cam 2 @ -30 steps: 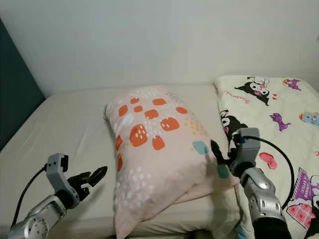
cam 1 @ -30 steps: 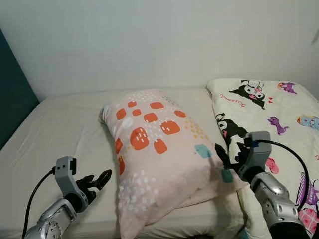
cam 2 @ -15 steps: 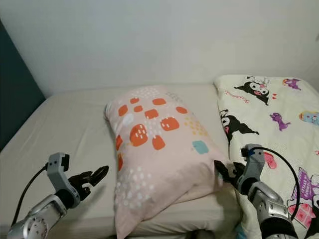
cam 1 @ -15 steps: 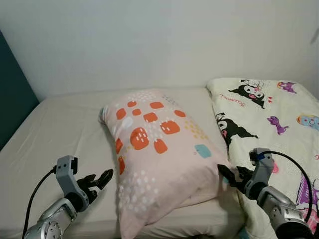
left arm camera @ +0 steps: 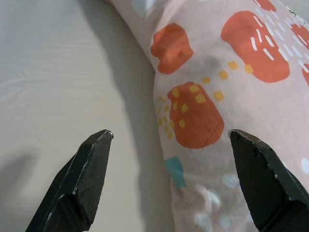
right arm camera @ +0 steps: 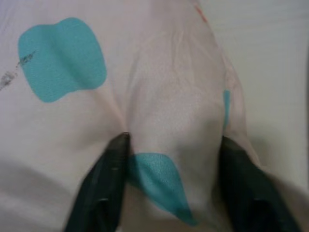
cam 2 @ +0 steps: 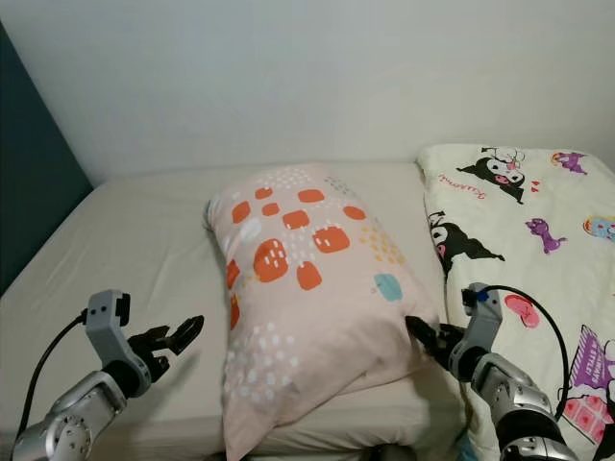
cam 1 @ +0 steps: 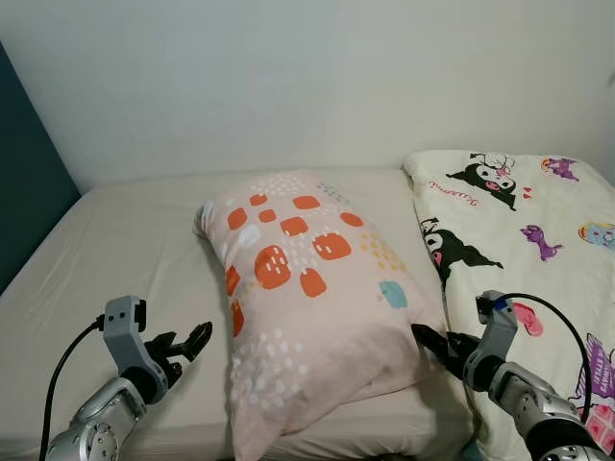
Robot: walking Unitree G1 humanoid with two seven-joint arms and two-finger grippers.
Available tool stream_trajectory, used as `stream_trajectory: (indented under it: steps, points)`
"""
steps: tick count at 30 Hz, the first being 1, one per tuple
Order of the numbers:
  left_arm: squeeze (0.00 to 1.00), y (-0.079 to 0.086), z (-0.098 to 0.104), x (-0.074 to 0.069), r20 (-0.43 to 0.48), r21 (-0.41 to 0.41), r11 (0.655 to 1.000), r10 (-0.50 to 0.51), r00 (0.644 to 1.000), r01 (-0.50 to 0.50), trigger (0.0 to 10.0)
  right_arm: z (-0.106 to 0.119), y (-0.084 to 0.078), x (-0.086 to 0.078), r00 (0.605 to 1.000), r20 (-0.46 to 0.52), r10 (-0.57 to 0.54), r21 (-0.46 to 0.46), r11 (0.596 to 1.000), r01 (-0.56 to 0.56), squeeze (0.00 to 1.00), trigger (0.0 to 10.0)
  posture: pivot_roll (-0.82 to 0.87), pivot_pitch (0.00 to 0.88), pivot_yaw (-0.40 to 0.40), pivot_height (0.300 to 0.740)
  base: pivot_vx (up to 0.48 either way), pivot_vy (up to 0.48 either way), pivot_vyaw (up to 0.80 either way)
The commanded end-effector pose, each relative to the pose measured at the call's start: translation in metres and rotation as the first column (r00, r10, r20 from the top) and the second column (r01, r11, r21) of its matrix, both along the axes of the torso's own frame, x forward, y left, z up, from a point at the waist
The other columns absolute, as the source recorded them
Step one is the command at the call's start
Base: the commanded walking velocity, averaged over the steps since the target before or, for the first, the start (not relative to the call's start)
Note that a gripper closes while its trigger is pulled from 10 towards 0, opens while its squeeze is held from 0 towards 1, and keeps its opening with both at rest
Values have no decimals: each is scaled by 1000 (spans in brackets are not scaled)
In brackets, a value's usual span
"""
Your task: Clean up the room
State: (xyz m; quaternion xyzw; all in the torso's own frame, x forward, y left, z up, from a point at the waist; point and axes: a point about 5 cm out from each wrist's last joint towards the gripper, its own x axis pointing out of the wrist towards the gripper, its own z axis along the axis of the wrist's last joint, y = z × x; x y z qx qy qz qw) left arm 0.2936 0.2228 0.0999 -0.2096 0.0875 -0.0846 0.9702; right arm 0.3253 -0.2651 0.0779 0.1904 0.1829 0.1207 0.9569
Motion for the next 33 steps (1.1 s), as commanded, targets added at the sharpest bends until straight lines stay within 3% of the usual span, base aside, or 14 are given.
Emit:
stream_trajectory:
  steps: [1,15,20,24,26,27,28,30,32,33]
  points:
    - [0,8,-1,-1,-13,31,999,22,1000,-22,10000,-9,7,-3,998,-50,34,18,999,-33,0,0,72,167,14,599,0,0,0]
    - [0,9,0,2,-8,62,998,29,1000,-28,10000,-11,16,-1,992,-75,100,-21,995,-102,0,0,65,167,5,599,0,0,0]
    - [0,5,1,0,-6,45,999,-12,1000,12,10000,-3,44,-1,961,-34,276,53,960,-274,0,0,58,168,-2,599,0,0,0]
    - [0,4,1,0,-7,41,999,-24,1000,25,10000,-1,53,-3,948,-20,317,77,946,-314,0,0,56,168,-3,599,0,0,0]
    - [0,0,1,0,-6,41,998,-48,999,48,10000,9,88,-19,892,30,450,153,880,-449,0,0,54,169,-1,599,0,0,0]
    - [0,0,1,0,-6,41,998,-48,999,48,10000,9,88,-19,892,30,450,153,880,-449,0,0,54,169,-1,599,0,0,0]
    - [0,-1,1,0,-5,42,998,-54,999,54,10000,12,99,-26,871,44,490,174,854,-490,0,0,53,169,-1,599,0,0,0]
    - [0,-1,1,0,-5,42,998,-54,999,54,10000,12,99,-26,871,44,490,174,854,-490,0,0,53,169,-1,599,0,0,0]
    - [0,-3,1,0,-2,45,997,-61,998,61,10000,17,116,-42,828,58,557,198,807,-557,0,0,53,169,0,599,0,0,0]
    - [0,-3,1,0,-2,45,997,-61,998,61,10000,17,116,-42,828,58,557,198,807,-557,0,0,53,169,0,599,0,0,0]
